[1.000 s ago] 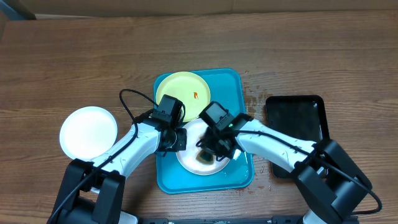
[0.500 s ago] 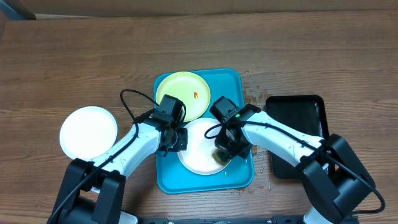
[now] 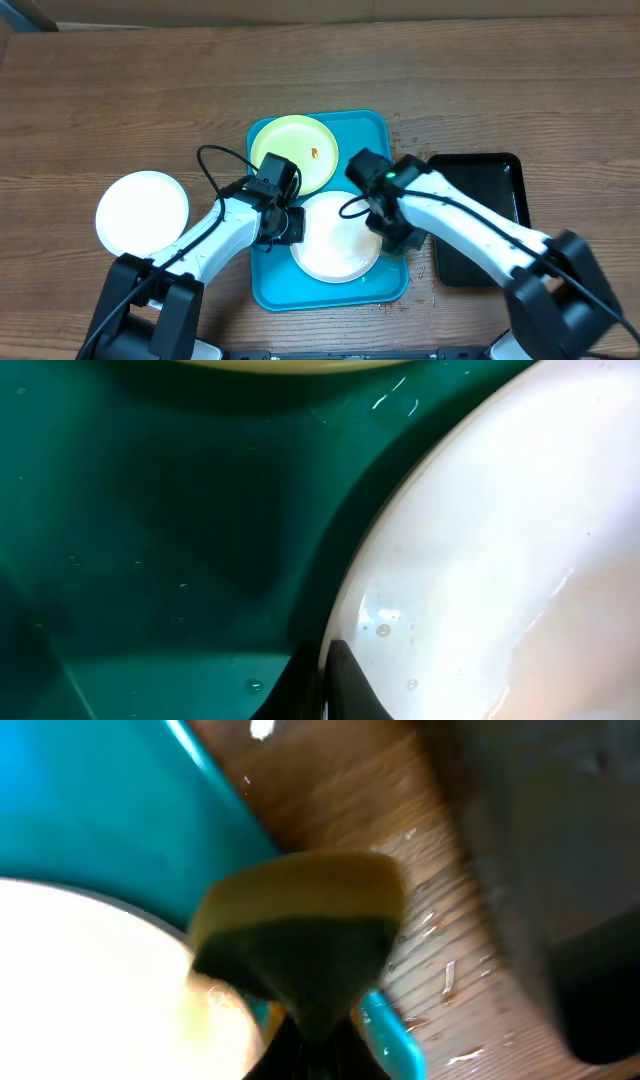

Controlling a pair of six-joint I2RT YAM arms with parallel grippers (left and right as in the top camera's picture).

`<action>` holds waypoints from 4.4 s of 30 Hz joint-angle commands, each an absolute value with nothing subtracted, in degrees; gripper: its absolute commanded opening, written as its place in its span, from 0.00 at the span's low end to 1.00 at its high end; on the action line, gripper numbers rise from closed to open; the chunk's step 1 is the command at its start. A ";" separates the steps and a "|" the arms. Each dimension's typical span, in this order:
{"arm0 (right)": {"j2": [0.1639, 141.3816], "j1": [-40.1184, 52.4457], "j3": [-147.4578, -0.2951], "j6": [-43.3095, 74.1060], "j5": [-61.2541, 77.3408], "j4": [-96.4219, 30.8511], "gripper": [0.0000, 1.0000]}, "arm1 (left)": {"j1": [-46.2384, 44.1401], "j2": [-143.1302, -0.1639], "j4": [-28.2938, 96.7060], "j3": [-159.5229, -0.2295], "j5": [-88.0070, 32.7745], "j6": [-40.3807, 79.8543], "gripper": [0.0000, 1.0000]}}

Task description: Clean dirty plates on tray and stack at the side

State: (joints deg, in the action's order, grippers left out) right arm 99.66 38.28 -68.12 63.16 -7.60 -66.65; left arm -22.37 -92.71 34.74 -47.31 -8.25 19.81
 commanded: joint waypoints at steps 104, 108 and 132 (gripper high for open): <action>67.61 -29.32 -62.33 23.51 13.13 -72.99 0.84 | -69.80 -108.33 8.93 -90.87 67.99 -19.33 0.04; 67.61 -29.32 -62.33 23.51 13.13 -72.99 0.84 | -69.80 -108.33 8.67 -90.87 68.01 -19.35 0.04; 67.61 -29.32 -62.33 22.46 13.15 -73.41 0.84 | -70.19 -109.27 9.39 -90.87 74.43 -20.38 0.04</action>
